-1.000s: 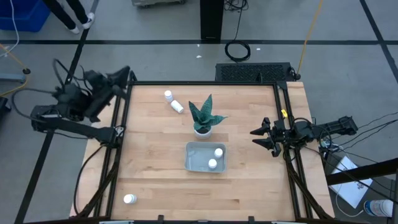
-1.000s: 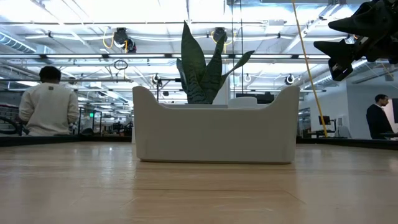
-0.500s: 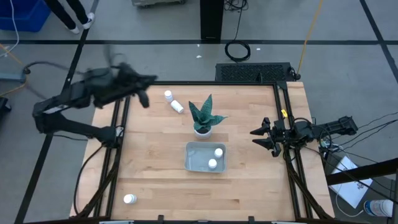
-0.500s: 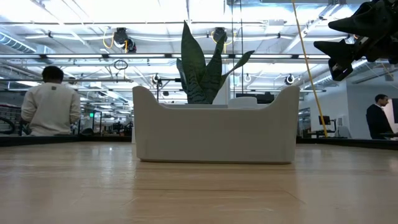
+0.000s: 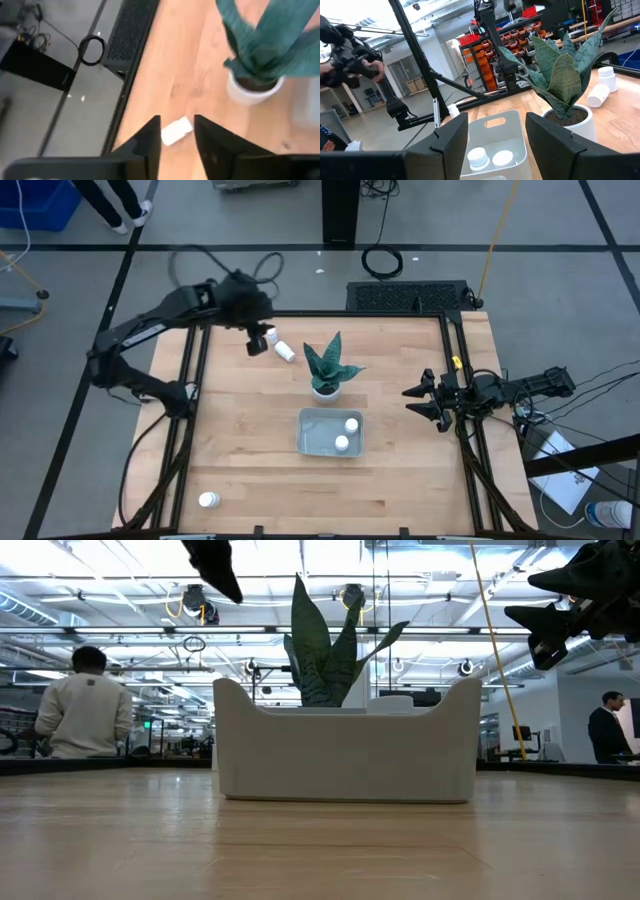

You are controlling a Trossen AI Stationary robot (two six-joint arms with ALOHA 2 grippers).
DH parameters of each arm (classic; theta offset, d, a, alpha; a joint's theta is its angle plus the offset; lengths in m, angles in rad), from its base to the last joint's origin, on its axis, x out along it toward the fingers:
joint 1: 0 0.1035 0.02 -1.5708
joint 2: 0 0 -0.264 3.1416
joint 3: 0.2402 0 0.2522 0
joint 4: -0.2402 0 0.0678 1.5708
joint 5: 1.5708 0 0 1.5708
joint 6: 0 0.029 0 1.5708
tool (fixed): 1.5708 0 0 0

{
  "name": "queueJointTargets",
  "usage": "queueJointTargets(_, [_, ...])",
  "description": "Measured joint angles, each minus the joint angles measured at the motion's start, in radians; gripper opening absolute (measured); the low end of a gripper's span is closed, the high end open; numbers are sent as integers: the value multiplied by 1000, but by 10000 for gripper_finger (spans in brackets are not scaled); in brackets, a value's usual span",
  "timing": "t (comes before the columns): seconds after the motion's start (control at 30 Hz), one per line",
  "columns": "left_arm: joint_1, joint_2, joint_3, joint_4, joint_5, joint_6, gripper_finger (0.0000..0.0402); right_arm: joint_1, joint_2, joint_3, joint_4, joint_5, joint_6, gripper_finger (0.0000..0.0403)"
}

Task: Pick and place pill bottles into a basket
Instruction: Put the white pill bottle into the gray bin

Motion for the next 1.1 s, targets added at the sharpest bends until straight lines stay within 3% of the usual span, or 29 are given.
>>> queueJointTargets(0.1, [15, 45, 0, 17, -25, 165, 167, 0, 0, 0, 0, 0, 0, 190])
queueJointTargets(0.2, [26, 104, 2, 59, -154, 308, 201, 0, 0, 0, 0, 0, 0, 190])
queueJointTargets(0.33, [59, 199, 0, 107, -240, 332, 233, 0, 0, 0, 0, 0, 0, 193])
queueJointTargets(0.47, [104, 285, 0, 7, -193, 329, 247, 0, 0, 0, 0, 0, 0, 193])
queueJointTargets(0.57, [143, 337, -1, -51, -74, 325, 248, 0, 0, 0, 0, 0, 0, 192])
queueJointTargets(0.8, [163, 402, -1, -47, 91, 424, 246, 0, 0, 0, 0, 0, 0, 193])
queueJointTargets(0.9, [149, 429, -8, -38, 96, 513, 246, 0, 0, 0, 0, 0, 0, 190])
queueJointTargets(1.1, [151, 472, -39, -18, 80, 529, 244, 0, 0, 0, 0, 0, 0, 192])
